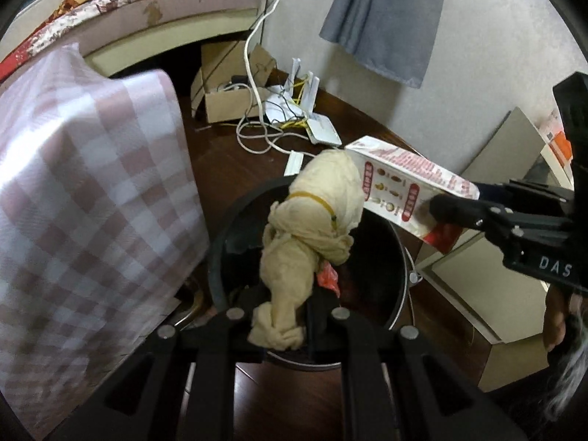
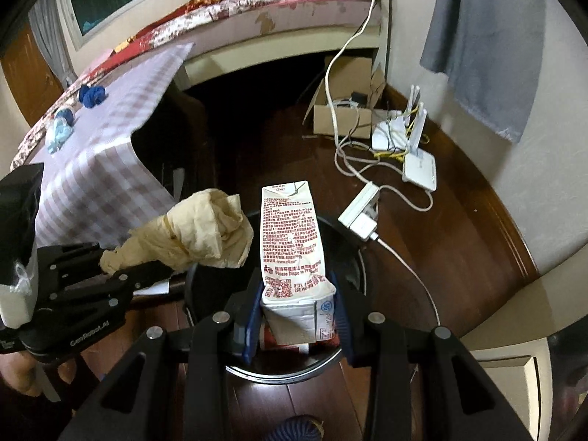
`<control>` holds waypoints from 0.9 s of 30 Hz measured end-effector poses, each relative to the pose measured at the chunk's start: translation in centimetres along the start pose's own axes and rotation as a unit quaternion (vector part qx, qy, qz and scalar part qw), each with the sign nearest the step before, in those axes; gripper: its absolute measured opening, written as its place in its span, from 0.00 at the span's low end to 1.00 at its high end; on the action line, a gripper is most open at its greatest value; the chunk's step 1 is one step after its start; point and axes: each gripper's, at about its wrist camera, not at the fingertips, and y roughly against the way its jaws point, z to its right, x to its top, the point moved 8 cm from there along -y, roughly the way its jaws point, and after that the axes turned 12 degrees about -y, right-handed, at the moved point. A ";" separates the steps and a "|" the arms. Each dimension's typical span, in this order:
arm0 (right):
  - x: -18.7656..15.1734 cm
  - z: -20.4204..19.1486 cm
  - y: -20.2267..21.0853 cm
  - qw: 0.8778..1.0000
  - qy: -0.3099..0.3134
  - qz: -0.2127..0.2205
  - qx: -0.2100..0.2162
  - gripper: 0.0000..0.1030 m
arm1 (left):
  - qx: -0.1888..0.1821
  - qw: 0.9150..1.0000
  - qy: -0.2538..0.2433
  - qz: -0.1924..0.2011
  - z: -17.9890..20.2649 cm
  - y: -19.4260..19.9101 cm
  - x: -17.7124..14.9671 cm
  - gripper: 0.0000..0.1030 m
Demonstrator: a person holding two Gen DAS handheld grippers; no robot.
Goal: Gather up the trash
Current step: 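Open both grippers to drop the cloth and carton into the bin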
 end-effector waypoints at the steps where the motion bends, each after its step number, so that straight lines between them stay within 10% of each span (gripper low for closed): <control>1: -0.1 0.0 -0.4 1.000 0.000 -0.006 0.002 0.36 | -0.005 1.000 0.000 -0.004 0.1 -0.3 -0.1 0.17; 4: -0.8 0.8 -2.0 0.999 -0.002 -0.031 -0.022 0.43 | -0.009 1.000 0.004 -0.024 0.1 -1.6 -0.2 0.59; 5: -1.0 1.6 -2.7 0.998 -0.004 -0.034 -0.046 0.70 | 0.011 1.000 0.008 -0.025 -0.3 -1.7 -0.4 0.83; 6: -1.2 2.4 -3.2 0.997 -0.008 -0.042 -0.068 0.98 | 0.020 0.999 0.012 -0.022 -0.7 -1.6 -0.6 0.89; 9: -1.5 4.1 -3.8 0.994 -0.014 -0.050 -0.100 0.99 | 0.041 0.998 0.029 -0.036 -1.7 -2.1 -1.3 0.99; 27: -0.7 3.3 -2.6 0.990 0.026 -0.025 -0.140 0.99 | 0.069 0.997 0.038 -0.015 -3.3 -0.9 -1.4 0.99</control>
